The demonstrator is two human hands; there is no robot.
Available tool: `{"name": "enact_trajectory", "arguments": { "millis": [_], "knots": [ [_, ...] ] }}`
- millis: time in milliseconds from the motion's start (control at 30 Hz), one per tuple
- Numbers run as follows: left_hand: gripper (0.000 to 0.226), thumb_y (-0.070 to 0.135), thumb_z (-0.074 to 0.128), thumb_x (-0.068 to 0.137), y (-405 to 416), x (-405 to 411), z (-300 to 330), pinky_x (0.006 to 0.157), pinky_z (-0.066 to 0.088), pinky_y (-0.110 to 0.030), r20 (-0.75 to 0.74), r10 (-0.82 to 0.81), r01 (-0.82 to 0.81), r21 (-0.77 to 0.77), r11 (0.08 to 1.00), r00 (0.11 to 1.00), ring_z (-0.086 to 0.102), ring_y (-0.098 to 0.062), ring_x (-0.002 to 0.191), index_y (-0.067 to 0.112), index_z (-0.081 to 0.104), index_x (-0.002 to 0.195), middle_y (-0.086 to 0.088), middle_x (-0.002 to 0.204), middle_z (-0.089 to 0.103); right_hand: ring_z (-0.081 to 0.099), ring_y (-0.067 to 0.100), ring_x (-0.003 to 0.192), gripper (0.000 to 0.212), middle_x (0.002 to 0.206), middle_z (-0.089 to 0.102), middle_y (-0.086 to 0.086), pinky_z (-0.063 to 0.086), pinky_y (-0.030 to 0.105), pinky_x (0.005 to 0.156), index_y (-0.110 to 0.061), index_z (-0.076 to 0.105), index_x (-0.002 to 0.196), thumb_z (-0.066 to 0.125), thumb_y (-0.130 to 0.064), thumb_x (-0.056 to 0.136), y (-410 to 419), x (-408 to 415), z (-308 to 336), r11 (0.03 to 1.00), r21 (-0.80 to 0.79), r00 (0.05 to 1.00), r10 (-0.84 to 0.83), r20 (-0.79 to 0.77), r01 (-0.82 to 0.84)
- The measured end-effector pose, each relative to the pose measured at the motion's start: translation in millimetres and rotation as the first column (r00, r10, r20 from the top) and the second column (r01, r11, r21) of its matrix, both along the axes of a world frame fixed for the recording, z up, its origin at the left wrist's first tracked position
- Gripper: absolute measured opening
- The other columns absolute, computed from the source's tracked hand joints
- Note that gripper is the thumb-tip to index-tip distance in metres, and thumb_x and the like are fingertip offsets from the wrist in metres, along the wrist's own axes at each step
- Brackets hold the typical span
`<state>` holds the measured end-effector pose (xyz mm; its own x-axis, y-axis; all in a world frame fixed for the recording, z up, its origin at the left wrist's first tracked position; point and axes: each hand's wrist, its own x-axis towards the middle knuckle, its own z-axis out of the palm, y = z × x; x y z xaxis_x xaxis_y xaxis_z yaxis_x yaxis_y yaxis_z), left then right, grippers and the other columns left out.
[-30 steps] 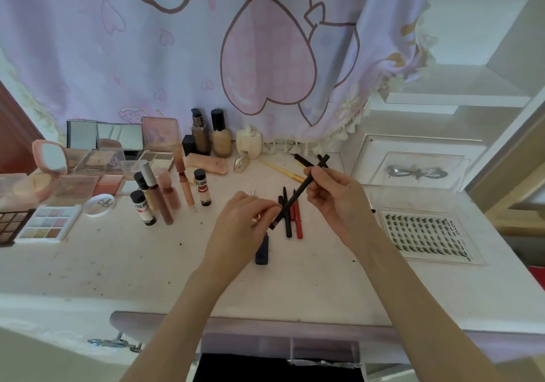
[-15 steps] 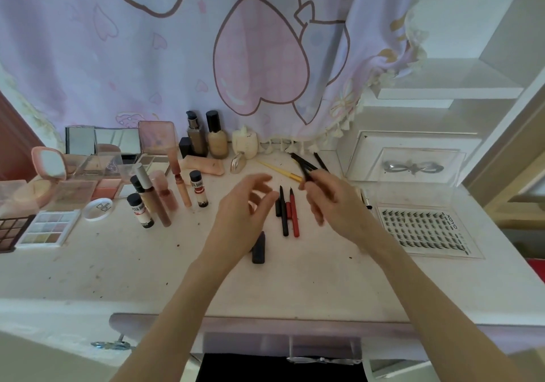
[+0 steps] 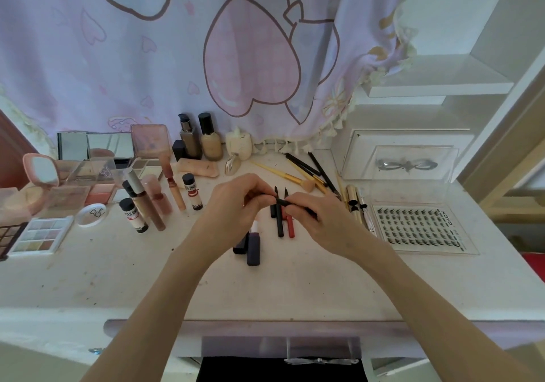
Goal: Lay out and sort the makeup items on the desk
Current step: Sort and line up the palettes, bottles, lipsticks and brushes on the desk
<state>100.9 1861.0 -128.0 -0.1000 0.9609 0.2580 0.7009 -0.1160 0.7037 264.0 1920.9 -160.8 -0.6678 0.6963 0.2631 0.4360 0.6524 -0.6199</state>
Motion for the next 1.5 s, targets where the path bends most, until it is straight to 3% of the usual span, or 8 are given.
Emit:
{"name": "enact_trajectory", "arguments": {
  "millis": [200, 367, 567, 767, 867, 1267, 1400, 1500],
  "knots": [
    [0.010, 0.014, 0.061, 0.087, 8.0, -4.4, -2.5, 0.071, 0.042, -0.004, 0.034, -0.002, 0.003, -0.007, 1.000, 0.999, 0.055, 0.001, 0.076, 0.024, 0.060, 0.087, 0.017, 0.080, 0.059, 0.048, 0.002, 0.057, 0.019, 0.072, 0.052, -0.009, 0.040, 0.013, 0.056, -0.015, 0.058, 0.104, 0.050, -0.029, 0.094, 3.9, -0.4, 2.6, 0.995, -0.103, 0.994, 0.003, 0.107, 0.008],
    [0.004, 0.018, 0.061, 0.087, 19.6, -12.7, -17.1, 0.062, 0.041, -0.007, 0.069, 0.236, -0.237, 0.003, 0.972, 0.969, 0.056, 0.000, 0.075, 0.021, 0.058, 0.088, 0.015, 0.077, 0.057, 0.056, 0.025, 0.074, 0.018, 0.090, 0.063, 0.008, 0.048, 0.028, 0.072, -0.018, 0.061, 0.105, 0.046, -0.015, 0.096, 14.3, 20.7, 0.0, 0.960, -0.221, 0.978, -0.138, 0.157, 0.171],
    [0.008, 0.018, 0.052, 0.091, 38.9, 30.2, -51.1, 0.072, 0.047, -0.031, -0.137, 0.252, -0.256, -0.013, 0.967, 0.958, 0.052, -0.017, 0.082, 0.011, 0.055, 0.090, 0.000, 0.083, 0.054, 0.055, 0.012, 0.078, 0.020, 0.094, 0.065, 0.005, 0.047, 0.022, 0.072, -0.005, 0.069, 0.103, 0.058, -0.016, 0.090, 44.4, 13.6, -13.2, 0.711, -0.564, 0.882, -0.467, 0.070, 0.421],
    [0.016, 0.025, 0.042, 0.093, 58.7, 52.8, -73.8, 0.073, 0.035, -0.030, -0.435, 0.195, -0.209, 0.016, 0.978, 0.879, 0.045, -0.020, 0.091, 0.012, 0.050, 0.092, -0.004, 0.093, 0.058, 0.061, 0.028, 0.076, 0.033, 0.101, 0.066, 0.026, 0.054, 0.039, 0.081, 0.011, 0.062, 0.110, 0.061, -0.013, 0.087, 57.1, 4.5, -19.7, 0.687, -0.537, 0.859, -0.488, 0.159, 0.489],
    [0.015, 0.025, 0.042, 0.092, 61.2, 54.4, -79.7, 0.071, 0.031, -0.029, -0.463, 0.186, -0.207, 0.007, 0.978, 0.867, 0.044, -0.020, 0.091, 0.013, 0.050, 0.089, -0.004, 0.093, 0.059, 0.057, 0.018, 0.067, 0.030, 0.086, 0.062, 0.015, 0.054, 0.024, 0.068, 0.008, 0.064, 0.108, 0.060, -0.016, 0.089, 59.9, 1.9, -22.9, 0.727, -0.500, 0.880, -0.430, 0.202, 0.470],
    [0.022, 0.016, 0.048, 0.090, 47.8, 40.3, -79.4, 0.068, 0.027, -0.029, -0.516, 0.073, -0.047, 0.063, 0.997, 0.853, 0.050, -0.022, 0.089, 0.014, 0.070, 0.090, -0.002, 0.089, 0.063, 0.057, 0.023, 0.074, 0.034, 0.096, 0.065, 0.026, 0.054, 0.044, 0.083, 0.011, 0.063, 0.105, 0.061, -0.017, 0.088, 63.7, -4.5, -27.8, 0.756, -0.468, 0.889, -0.407, 0.210, 0.457],
    [0.024, 0.010, 0.051, 0.088, 41.8, 34.5, -80.9, 0.074, 0.034, -0.030, -0.545, 0.036, -0.010, 0.052, 0.999, 0.837, 0.054, -0.025, 0.099, 0.014, 0.072, 0.098, -0.002, 0.100, 0.065, 0.055, 0.016, 0.067, 0.030, 0.078, 0.061, 0.012, 0.053, 0.032, 0.078, 0.008, 0.066, 0.102, 0.060, -0.019, 0.089, 63.0, -5.2, -29.6, 0.772, -0.443, 0.890, -0.402, 0.214, 0.455],
    [0.030, 0.012, 0.043, 0.093, 40.6, 31.9, -80.3, 0.093, 0.034, -0.033, -0.537, 0.021, -0.027, -0.004, 1.000, 0.843, 0.049, -0.023, 0.112, 0.012, 0.068, 0.109, -0.002, 0.116, 0.061, 0.064, 0.024, 0.086, 0.029, 0.102, 0.067, 0.018, 0.049, 0.024, 0.073, 0.005, 0.065, 0.108, 0.061, -0.015, 0.087, 60.7, -5.1, -28.9, 0.778, -0.436, 0.891, -0.409, 0.197, 0.453]
  ]
}}
